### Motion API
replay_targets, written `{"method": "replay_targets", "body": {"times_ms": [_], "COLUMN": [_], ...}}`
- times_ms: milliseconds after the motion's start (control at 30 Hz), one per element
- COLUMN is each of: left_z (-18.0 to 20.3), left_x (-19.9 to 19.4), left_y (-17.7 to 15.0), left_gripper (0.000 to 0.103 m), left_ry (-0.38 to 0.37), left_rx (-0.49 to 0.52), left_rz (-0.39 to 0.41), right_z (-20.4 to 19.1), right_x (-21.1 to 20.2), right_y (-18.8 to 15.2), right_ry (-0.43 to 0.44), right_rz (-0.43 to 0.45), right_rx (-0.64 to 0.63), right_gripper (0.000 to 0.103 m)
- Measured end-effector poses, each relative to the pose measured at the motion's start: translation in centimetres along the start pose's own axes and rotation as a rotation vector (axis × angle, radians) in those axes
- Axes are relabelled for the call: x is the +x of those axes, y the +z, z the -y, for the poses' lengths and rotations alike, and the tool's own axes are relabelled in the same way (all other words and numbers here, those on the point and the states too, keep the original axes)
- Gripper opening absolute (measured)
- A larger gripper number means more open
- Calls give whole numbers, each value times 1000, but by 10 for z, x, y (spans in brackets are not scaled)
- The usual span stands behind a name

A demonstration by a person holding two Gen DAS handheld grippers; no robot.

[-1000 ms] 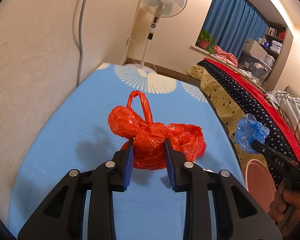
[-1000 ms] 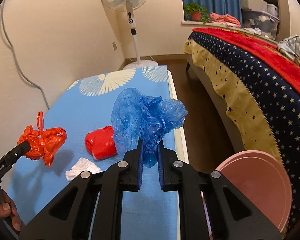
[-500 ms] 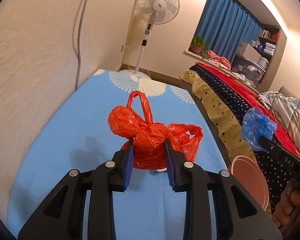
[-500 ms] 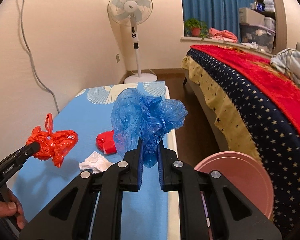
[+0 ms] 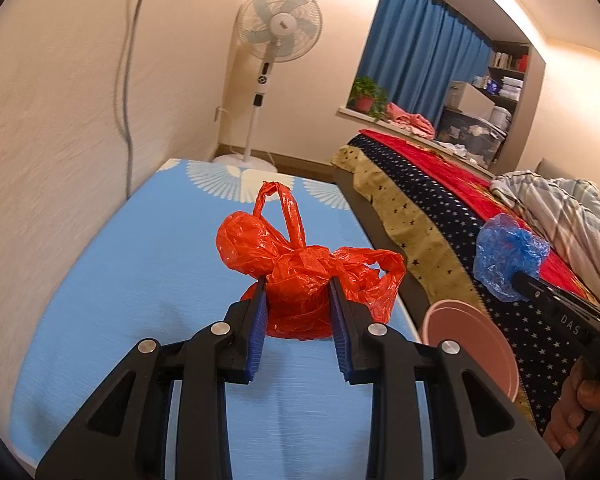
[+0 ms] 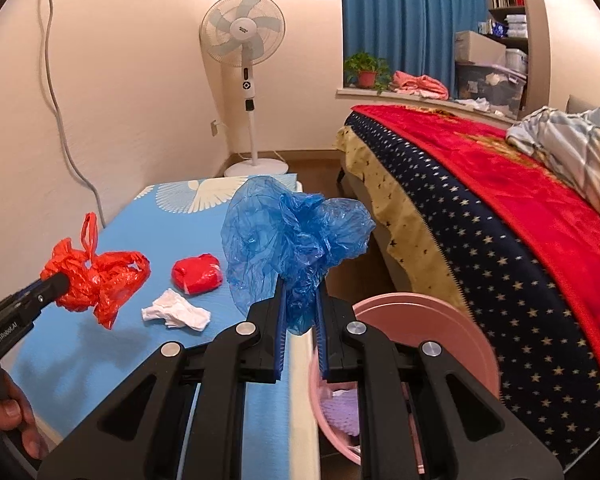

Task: Collect trash
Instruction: 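Lift both bags and carry them over the pink bin with both grippers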

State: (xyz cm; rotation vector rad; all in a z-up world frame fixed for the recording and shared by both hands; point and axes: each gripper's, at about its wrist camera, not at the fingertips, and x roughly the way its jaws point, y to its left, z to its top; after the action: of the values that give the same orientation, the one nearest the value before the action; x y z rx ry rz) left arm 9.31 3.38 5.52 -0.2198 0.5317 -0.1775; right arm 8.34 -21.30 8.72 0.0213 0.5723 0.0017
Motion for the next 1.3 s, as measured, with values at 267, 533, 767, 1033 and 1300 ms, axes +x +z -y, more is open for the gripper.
{"method": "replay_targets", "body": {"times_ms": [267,533,767,1033,1300], "left_z": [37,63,91,128,165], "left_x": [0,11,23,44,65], "left_y": [-1,-4,-5,-13,-28], "left_gripper": [29,29,29,29,29], "left_ry": [-41,-83,-124,-175,-223], "left_rx": [79,101,128,165,214], "left_rz": [10,-2,-8,-37,-77], "right_z": [25,48,74,108,144], "right_x": [-8,-9,-10,-13,-11], "right_y": [-2,3,4,1,-7], "right_ry": [-52,-92,-140,-199,-256], "right_rz": [5,23,31,27,1], "right_rx": [10,37,61,102,159], "right_gripper": [13,13,13,13,13]}}
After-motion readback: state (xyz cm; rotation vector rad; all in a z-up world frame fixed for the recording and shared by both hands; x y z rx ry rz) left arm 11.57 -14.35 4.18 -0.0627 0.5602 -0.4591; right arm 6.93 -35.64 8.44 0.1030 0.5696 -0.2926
